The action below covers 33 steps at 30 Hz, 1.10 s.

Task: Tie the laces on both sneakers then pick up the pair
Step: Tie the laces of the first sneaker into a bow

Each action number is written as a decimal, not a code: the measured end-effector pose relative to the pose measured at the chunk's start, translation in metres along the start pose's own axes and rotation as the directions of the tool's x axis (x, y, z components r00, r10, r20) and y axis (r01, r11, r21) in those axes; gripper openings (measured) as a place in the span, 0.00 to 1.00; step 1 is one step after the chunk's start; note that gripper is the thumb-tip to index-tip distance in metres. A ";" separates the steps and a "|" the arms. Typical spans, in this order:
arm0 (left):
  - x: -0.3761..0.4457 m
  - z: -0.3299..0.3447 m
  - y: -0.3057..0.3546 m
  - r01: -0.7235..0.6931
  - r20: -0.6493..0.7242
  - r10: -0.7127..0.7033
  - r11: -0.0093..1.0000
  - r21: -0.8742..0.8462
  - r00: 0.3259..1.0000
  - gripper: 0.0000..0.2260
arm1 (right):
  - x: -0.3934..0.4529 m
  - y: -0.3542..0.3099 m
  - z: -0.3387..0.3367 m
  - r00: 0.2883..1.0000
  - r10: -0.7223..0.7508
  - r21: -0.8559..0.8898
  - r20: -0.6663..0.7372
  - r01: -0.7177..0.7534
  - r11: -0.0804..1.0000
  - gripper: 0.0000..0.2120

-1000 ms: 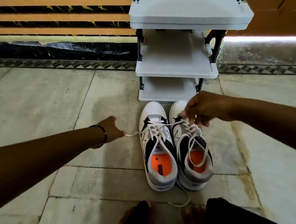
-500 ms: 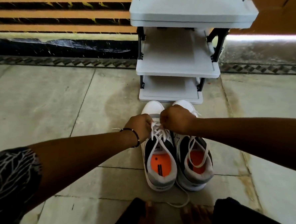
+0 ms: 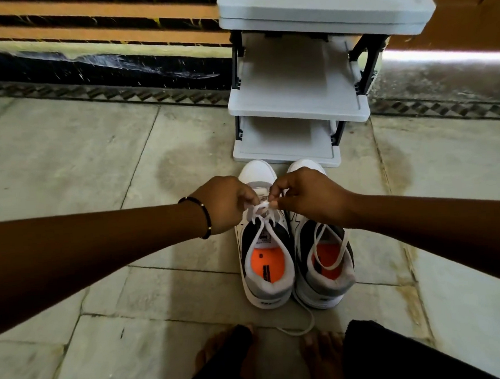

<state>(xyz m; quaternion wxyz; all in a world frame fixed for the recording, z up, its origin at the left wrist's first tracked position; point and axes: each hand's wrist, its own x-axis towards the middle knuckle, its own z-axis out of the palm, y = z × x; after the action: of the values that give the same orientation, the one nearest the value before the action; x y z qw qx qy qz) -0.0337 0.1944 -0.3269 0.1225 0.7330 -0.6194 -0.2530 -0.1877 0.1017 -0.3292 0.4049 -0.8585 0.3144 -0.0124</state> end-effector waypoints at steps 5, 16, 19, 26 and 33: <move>-0.012 -0.005 -0.021 0.022 0.074 -0.031 0.993 0.114 0.997 0.14 | -0.009 0.011 -0.002 0.997 0.074 -0.132 -0.021 -0.076 0.988 0.05; -0.030 0.003 -0.052 0.000 0.120 -0.014 0.993 0.116 0.993 0.11 | -0.029 0.024 0.014 0.992 0.116 -0.384 -0.058 -0.130 0.914 0.08; -0.030 0.002 -0.053 0.002 0.109 -0.016 0.992 0.127 0.994 0.10 | -0.029 0.025 0.017 0.992 0.108 -0.368 -0.059 -0.122 0.922 0.08; -0.028 0.002 -0.052 -0.030 0.077 0.019 0.988 0.149 0.997 0.10 | -0.027 0.020 0.010 0.992 0.098 -0.364 -0.079 -0.120 0.924 0.08; -0.030 0.004 -0.057 -0.056 0.081 0.041 0.980 0.190 0.996 0.09 | -0.033 0.023 0.012 0.995 0.079 -0.289 -0.062 -0.094 0.953 0.08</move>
<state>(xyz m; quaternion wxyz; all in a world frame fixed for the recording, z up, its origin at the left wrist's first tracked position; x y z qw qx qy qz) 0.0090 0.2352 -0.3519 0.0335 0.7159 -0.6628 -0.2167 -0.2230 0.1177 -0.3460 0.2662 -0.8936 0.3601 0.0305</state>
